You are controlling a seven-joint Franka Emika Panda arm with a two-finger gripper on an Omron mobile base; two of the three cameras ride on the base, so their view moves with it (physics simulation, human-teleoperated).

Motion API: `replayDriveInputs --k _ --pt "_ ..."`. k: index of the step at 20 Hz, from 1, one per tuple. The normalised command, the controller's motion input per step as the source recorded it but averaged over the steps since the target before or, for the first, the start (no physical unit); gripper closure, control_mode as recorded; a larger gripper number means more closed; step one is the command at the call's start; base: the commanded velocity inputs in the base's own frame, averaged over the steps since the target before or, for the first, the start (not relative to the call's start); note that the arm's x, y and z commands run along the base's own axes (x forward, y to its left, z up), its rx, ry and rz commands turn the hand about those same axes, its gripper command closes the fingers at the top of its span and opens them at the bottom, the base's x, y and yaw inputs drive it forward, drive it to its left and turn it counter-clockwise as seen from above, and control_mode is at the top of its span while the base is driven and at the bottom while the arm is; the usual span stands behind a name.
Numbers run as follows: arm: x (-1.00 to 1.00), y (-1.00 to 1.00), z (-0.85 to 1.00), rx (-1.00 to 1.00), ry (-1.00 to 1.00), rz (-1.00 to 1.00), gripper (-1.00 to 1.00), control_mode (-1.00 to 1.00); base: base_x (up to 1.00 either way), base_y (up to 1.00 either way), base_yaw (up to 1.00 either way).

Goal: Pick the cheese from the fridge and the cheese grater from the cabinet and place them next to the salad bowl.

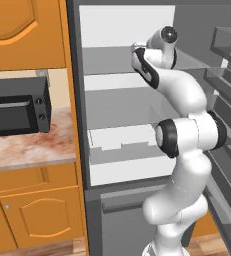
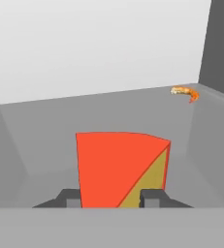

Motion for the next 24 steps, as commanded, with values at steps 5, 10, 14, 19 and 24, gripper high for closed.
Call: replayDriveInputs --k 5,10,14,19,24 --pt "-0.57 0.0 0.12 0.0 -0.14 0.0 1.0 -1.0 0.0 0.0 0.0" --pt "-0.74 0.0 0.41 0.0 -0.01 0.0 1.0 -1.0 0.0 0.0 0.0" --pt "-0.81 0.0 0.6 0.0 0.02 0.0 1.0 -1.0 0.0 0.0 0.0" --pt "-0.9 0.03 0.41 0.0 0.04 0.0 1.0 -1.0 0.0 0.0 0.0" --pt "-1.0 0.14 0.03 0.0 -0.06 0.0 1.0 -1.0 0.0 0.0 0.0"
